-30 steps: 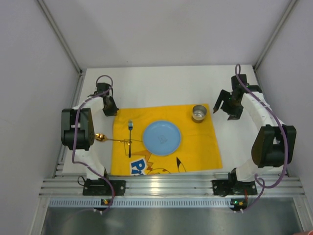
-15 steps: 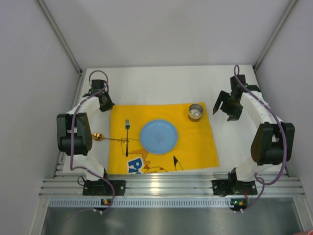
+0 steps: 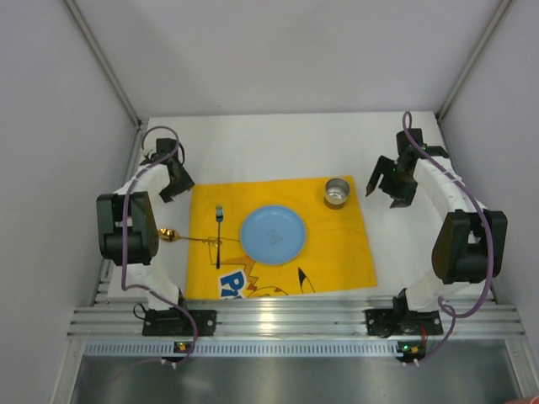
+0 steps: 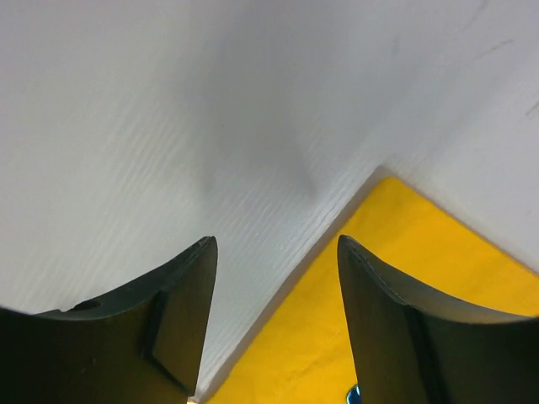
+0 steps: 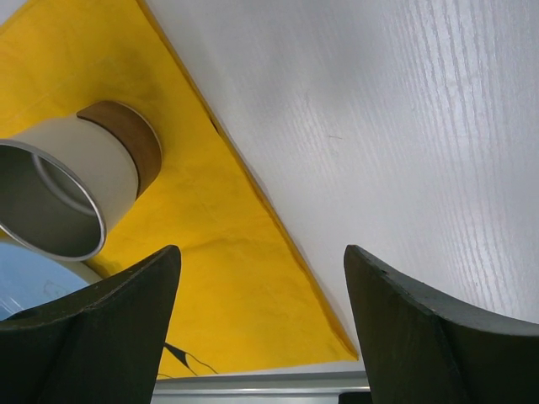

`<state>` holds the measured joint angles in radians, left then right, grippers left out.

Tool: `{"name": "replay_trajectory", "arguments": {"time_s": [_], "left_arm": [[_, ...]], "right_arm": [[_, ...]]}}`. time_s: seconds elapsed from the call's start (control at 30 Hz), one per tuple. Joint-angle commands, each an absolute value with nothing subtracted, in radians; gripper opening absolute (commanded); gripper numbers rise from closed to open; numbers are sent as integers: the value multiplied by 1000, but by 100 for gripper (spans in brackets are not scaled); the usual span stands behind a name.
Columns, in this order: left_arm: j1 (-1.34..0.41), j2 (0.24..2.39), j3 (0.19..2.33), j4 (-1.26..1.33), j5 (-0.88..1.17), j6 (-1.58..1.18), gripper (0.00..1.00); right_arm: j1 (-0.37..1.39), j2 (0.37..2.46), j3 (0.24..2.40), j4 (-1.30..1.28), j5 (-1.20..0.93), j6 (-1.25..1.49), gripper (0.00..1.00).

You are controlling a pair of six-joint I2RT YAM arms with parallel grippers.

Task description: Set the dinner table for one person

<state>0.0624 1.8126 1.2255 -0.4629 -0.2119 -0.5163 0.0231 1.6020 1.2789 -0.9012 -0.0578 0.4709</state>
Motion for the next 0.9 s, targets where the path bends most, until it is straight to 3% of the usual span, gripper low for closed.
{"name": "replay_trajectory", "arguments": {"time_s": [0.0,0.2,0.57,0.87], "left_arm": [[72,1700,1276,-699,-389,-690,64],[72,1557,1096,-825,-258,-850,61],[71,1482,853,-727,-103,-957,59],[71,1497,822,-715,-210,-997,56]], "right_arm": [[18,1586,1304,-874,-78,462,79],[28,1578,1301,-870,-104,468,79],[34,1560,1252,-851,-115,460,78],[32,1526,1233,-857,-94,443,79]]}}
